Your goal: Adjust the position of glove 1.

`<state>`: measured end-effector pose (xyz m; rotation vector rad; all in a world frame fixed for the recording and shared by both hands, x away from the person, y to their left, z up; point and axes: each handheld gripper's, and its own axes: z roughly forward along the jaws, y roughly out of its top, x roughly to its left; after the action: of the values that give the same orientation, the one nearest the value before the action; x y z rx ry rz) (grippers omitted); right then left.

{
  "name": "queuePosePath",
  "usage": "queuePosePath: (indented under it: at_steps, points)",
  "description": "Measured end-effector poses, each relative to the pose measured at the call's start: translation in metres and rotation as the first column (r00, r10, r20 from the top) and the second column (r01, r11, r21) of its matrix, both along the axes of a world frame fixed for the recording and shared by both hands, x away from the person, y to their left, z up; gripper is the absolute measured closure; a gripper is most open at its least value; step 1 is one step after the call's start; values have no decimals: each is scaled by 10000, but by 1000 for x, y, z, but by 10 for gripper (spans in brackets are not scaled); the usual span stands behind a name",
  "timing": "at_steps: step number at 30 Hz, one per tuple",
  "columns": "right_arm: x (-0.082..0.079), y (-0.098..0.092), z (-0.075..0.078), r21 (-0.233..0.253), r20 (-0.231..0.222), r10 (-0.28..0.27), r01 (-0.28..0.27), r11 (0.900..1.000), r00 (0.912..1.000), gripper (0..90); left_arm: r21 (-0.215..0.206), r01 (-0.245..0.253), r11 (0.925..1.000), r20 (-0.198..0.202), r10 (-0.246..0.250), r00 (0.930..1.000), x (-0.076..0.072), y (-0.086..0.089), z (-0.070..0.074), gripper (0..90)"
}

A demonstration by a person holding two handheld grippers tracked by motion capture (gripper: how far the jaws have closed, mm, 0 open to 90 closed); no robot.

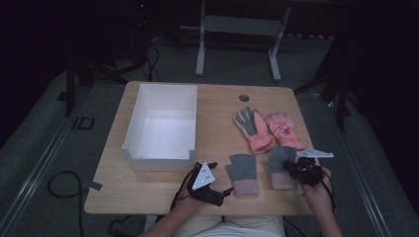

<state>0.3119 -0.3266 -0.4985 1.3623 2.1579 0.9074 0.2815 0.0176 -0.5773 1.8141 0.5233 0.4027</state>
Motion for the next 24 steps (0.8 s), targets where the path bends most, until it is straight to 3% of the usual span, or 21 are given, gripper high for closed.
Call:
queuePosePath:
  at_steps: [6, 11, 14, 19, 24]
  points:
    - [-7, 14, 34, 253, 675, 388, -406, 9989, 9970, 847, -14, 8, 10000, -21, -8, 10000, 0, 0, 0, 15]
    - [-10, 32, 45, 520, 1061, 810, -869, 9949, 9910, 846, -2, 7, 10000, 4, -7, 10000, 0, 0, 0, 15]
    - [-7, 44, 42, 1031, 849, 1040, -1126, 9883, 9909, 846, 4, 6, 10000, 19, -6, 10000, 0, 0, 0, 16]
    - [-6, 70, 27, 1202, 528, 1372, -1427, 9824, 9891, 846, -4, 13, 10000, 21, -13, 10000, 0, 0, 0, 15]
    - [-4, 86, 4, 1317, -128, 1662, -1631, 9778, 9860, 846, -12, 32, 10000, 13, -32, 10000, 0, 0, 0, 15]
